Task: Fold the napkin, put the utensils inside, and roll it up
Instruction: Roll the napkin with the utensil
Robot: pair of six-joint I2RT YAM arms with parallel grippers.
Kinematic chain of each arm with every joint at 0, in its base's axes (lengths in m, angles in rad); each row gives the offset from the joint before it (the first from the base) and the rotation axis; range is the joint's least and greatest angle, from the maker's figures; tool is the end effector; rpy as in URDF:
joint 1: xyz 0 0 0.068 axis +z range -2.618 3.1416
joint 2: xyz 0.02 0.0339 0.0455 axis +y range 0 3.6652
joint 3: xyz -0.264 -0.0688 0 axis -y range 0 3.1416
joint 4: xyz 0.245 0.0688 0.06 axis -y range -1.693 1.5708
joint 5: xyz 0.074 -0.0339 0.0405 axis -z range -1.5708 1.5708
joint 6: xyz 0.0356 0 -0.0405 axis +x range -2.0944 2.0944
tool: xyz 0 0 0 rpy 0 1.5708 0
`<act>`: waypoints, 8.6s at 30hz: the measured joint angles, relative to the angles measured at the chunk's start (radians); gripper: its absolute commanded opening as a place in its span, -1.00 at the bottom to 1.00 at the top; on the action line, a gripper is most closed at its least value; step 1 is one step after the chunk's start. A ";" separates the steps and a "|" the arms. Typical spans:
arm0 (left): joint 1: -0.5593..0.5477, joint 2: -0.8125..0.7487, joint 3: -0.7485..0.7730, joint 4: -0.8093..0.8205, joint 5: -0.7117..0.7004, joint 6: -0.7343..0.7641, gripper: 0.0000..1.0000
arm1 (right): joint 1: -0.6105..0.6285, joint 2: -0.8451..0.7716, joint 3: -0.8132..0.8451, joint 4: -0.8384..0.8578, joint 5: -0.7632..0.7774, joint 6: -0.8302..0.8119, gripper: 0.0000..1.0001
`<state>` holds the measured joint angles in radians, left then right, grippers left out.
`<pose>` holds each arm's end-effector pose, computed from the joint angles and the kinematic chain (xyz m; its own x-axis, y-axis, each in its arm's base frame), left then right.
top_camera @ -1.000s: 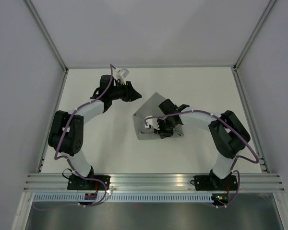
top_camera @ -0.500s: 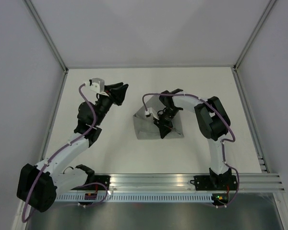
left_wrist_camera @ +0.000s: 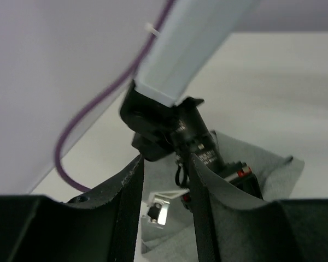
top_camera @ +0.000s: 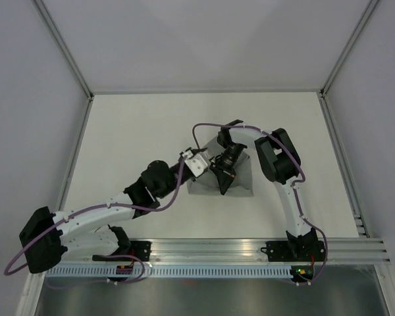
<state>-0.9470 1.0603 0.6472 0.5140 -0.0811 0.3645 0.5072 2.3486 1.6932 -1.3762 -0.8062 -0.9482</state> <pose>0.1474 -0.1999 0.3115 0.3266 0.1545 -0.9325 0.6909 0.6342 0.3470 0.3303 0.2130 0.1115 -0.4113 -0.8719 -0.2658 -0.6685 0.0903 0.7382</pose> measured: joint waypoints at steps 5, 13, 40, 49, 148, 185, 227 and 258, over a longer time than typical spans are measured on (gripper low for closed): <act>-0.098 0.184 -0.003 -0.060 -0.029 0.120 -0.10 | -0.006 0.025 0.027 -0.028 -0.004 0.018 -0.99; -0.138 0.422 0.009 -0.167 -0.019 0.219 -0.08 | -0.014 0.041 0.039 -0.041 -0.014 0.042 -0.99; -0.134 0.653 0.138 -0.299 0.087 0.286 -0.30 | -0.044 0.066 0.043 -0.064 -0.038 0.062 -0.99; -0.085 0.686 0.189 -0.348 0.154 0.280 -0.43 | -0.050 0.069 0.043 -0.072 -0.039 0.061 -0.99; 0.251 0.930 0.478 -0.668 0.972 -0.025 -0.69 | 0.189 -0.853 -1.010 1.194 0.481 0.114 -0.85; 0.288 0.732 0.200 -0.303 0.595 -0.436 0.04 | 0.056 -0.632 -0.741 0.965 0.234 -0.063 -0.99; 0.397 0.335 -0.258 0.317 0.048 -0.557 0.99 | 0.032 -0.465 -0.507 0.597 0.188 -0.010 -0.99; -0.095 0.410 -0.136 0.110 0.048 0.019 0.99 | -0.043 0.077 0.097 -0.105 0.020 -0.023 -0.99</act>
<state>-1.0420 1.4708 0.5114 0.6239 -0.0330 0.3840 0.4637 2.4256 1.7901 -1.4811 -0.7860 -0.9710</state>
